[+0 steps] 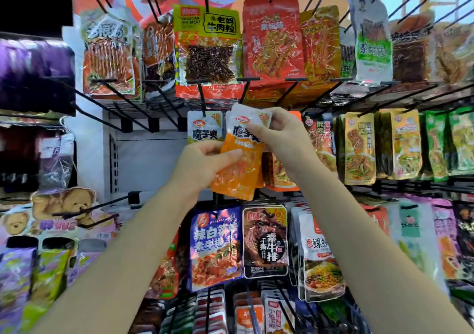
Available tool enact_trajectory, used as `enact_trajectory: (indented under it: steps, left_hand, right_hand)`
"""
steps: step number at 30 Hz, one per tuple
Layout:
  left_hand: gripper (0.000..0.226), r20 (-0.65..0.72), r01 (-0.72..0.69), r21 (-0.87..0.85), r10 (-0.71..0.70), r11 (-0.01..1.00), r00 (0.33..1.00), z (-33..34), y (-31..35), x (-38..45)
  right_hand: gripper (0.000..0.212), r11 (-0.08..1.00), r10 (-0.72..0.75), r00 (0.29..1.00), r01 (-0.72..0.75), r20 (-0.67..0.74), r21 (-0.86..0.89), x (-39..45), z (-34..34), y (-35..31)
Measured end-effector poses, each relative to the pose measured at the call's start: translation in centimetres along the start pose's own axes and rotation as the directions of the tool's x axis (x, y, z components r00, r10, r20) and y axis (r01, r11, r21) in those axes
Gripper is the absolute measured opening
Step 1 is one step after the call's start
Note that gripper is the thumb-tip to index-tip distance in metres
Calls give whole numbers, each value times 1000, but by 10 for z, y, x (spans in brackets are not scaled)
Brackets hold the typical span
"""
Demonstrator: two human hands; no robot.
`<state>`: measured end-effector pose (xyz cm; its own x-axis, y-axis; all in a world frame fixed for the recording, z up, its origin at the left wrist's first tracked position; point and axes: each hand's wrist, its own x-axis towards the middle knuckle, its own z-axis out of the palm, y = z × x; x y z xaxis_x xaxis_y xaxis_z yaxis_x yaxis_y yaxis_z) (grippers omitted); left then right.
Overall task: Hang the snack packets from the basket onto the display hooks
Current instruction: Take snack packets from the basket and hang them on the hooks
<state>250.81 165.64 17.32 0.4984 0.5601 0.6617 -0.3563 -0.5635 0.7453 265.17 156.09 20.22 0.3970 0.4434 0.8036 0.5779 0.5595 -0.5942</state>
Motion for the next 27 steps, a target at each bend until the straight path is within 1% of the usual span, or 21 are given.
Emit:
enact_trajectory:
  steps: [1, 3, 6, 9, 15, 18, 21, 27]
  left_hand:
    - [11, 3, 16, -8, -16, 1000, 1000, 2, 1, 3]
    - [13, 27, 46, -29, -45, 999, 999, 7, 1, 7]
    - [11, 14, 57, -41, -56, 998, 998, 9, 0, 10]
    - [14, 1, 56, -18, -56, 998, 998, 10, -4, 13]
    - [15, 0, 51, -28, -51, 998, 999, 13, -5, 14]
    - [12, 3, 43, -37, -43, 998, 999, 16, -3, 13]
    - [10, 2, 36, -68, -36, 997, 999, 18, 0, 13]
    - [15, -12, 38, -90, -39, 995, 999, 20, 0, 16]
  right_hand:
    - [32, 998, -53, 998, 52, -28, -46, 2, 3, -1]
    - [41, 982, -166, 986, 162, -32, -93, 3, 7, -2]
    - [32, 954, -251, 968, 246, -3, -173, 6, 11, 3]
    - [25, 935, -274, 962, 265, -6, -235, 8, 11, 5]
    - [25, 928, -308, 950, 287, -52, -236, 12, 10, 7]
    - [20, 926, -318, 945, 292, -79, -238, 14, 6, 7]
    - [14, 938, -306, 946, 280, -109, -204, 15, 5, 7]
    - [19, 935, -305, 947, 277, -100, -222, 18, 4, 1]
